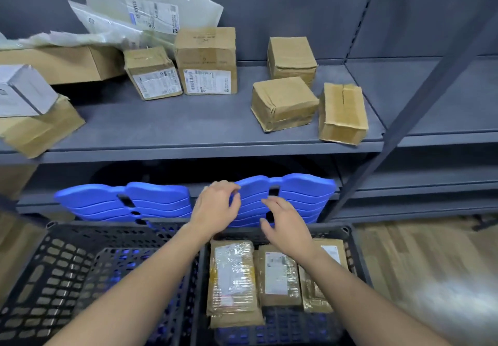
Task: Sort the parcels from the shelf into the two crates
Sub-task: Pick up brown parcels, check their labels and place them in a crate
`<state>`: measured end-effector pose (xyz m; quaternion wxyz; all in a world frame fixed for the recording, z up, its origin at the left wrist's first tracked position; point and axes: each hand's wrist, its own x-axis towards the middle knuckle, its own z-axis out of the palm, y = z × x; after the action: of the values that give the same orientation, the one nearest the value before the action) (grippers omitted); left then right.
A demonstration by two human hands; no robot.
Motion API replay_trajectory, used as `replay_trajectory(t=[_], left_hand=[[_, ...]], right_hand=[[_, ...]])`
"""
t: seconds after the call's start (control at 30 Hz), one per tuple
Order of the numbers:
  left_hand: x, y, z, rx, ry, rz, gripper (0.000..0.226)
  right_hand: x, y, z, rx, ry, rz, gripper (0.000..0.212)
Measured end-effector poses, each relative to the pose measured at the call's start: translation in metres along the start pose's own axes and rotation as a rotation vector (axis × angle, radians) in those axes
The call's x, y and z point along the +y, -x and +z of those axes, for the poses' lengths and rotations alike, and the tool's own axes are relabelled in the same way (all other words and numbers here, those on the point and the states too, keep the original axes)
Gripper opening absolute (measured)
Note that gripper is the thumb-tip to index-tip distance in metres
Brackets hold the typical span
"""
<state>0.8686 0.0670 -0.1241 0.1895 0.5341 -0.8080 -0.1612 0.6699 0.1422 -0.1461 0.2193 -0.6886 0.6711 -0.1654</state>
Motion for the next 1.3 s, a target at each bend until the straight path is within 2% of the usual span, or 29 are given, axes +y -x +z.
replay_trajectory(t=[0.13, 0.27, 0.37, 0.5, 0.6, 0.7, 0.8, 0.87, 0.93, 1.0, 1.07, 1.2, 1.27, 1.3], left_hand=[[0.011, -0.021, -0.001, 0.128, -0.012, 0.041, 0.038], [0.026, -0.063, -0.026, 0.249, 0.059, 0.055, 0.04], [0.045, -0.109, -0.05, 0.2, 0.251, -0.009, 0.054], [0.073, -0.167, -0.074, -0.018, 0.573, -0.126, 0.084], [0.075, -0.192, -0.07, -0.143, 0.773, -0.167, 0.099], [0.067, -0.198, -0.064, -0.144, 0.823, -0.186, 0.107], [0.056, -0.191, -0.073, -0.024, 0.921, -0.262, 0.093], [0.053, -0.182, -0.09, 0.026, 0.992, -0.355, 0.067], [0.053, -0.175, -0.113, -0.041, 1.005, -0.388, 0.046], [0.048, -0.169, -0.131, -0.13, 1.022, -0.393, 0.06], [0.044, -0.163, -0.142, -0.154, 1.059, -0.388, 0.068], [0.046, -0.147, -0.147, 0.022, 1.307, -0.319, 0.042], [0.049, -0.14, -0.145, 0.093, 1.381, -0.232, 0.041], [0.051, -0.137, -0.144, 0.099, 1.314, -0.197, 0.045]], right_hand=[[0.0, -0.024, -0.037, 0.099, -0.081, -0.054, 0.052], [-0.012, -0.057, -0.084, 0.333, -0.29, 0.025, 0.056], [-0.025, -0.09, -0.119, 0.465, -0.436, 0.097, 0.065], [-0.035, -0.134, -0.151, 0.525, -0.481, 0.159, 0.071], [-0.037, -0.152, -0.166, 0.478, -0.476, 0.25, 0.077], [-0.032, -0.157, -0.179, 0.4, -0.479, 0.296, 0.081], [-0.023, -0.155, -0.189, 0.4, -0.531, 0.202, 0.076], [-0.017, -0.152, -0.195, 0.332, -0.587, 0.057, 0.078], [-0.014, -0.147, -0.196, 0.201, -0.563, -0.081, 0.087], [-0.019, -0.143, -0.193, 0.132, -0.521, -0.134, 0.096], [-0.027, -0.138, -0.186, 0.117, -0.613, -0.133, 0.095], [-0.034, -0.128, -0.172, 0.144, -0.876, -0.049, 0.085], [-0.037, -0.122, -0.164, 0.152, -0.919, -0.009, 0.081], [-0.038, -0.117, -0.159, 0.146, -0.946, 0.006, 0.077]])
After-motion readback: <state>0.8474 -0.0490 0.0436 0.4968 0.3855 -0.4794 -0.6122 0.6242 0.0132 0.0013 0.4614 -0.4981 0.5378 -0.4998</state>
